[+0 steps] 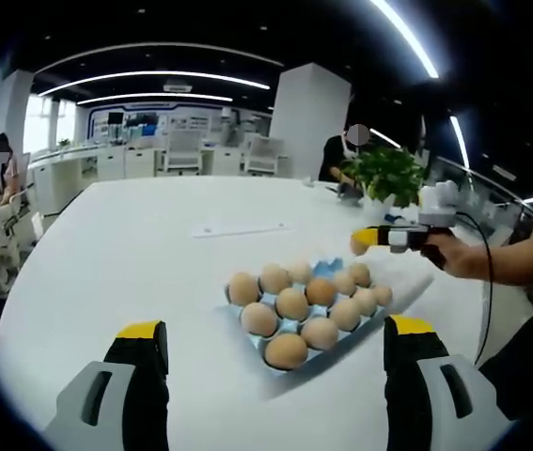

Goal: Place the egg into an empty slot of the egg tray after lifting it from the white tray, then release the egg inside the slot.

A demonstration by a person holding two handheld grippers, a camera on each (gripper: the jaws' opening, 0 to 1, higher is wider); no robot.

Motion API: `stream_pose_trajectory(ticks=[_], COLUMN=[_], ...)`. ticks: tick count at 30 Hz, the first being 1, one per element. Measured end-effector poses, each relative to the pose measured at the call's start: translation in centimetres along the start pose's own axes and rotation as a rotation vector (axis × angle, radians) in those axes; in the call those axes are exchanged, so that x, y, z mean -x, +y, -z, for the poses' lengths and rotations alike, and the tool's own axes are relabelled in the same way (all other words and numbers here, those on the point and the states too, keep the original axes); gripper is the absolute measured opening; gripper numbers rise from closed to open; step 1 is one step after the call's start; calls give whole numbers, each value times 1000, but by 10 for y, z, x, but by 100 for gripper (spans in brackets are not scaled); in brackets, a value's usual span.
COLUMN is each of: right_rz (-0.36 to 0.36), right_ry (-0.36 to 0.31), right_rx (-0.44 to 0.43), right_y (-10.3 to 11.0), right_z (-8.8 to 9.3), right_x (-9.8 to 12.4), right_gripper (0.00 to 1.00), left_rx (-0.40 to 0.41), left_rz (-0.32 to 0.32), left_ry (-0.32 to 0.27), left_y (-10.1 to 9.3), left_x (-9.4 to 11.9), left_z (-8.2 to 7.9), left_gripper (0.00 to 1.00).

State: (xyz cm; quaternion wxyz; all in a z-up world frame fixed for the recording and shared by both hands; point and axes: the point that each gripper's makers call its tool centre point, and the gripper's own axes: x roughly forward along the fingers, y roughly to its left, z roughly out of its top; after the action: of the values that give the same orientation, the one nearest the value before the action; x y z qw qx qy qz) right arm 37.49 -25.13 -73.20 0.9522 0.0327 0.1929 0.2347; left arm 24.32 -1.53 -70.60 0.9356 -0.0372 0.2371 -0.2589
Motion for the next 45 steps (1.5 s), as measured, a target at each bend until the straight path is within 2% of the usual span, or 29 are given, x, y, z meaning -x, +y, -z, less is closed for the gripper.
stream_pose_trajectory(ticks=[13,19,25,37,45], right_rz=[-92,-120,-132,-130,-134], right_ry=[56,92,117,155,160], right_rx=[42,57,49,52,70], right_y=[39,48,53,53,53], right_z=[12,23,31,41,40], right_x=[-36,-47,-53,-53,-55], right_gripper=[26,26,26,27,27], left_rx=[8,12,18,20,19], left_rz=[-12,-16,-22,-17,-12], left_ry=[-2,1,-2,-1,1], left_y=[4,4,6,4,2], left_x=[3,4,4,3,1], left_z=[1,3,3,4,4], left_gripper=[96,96,96,96,96])
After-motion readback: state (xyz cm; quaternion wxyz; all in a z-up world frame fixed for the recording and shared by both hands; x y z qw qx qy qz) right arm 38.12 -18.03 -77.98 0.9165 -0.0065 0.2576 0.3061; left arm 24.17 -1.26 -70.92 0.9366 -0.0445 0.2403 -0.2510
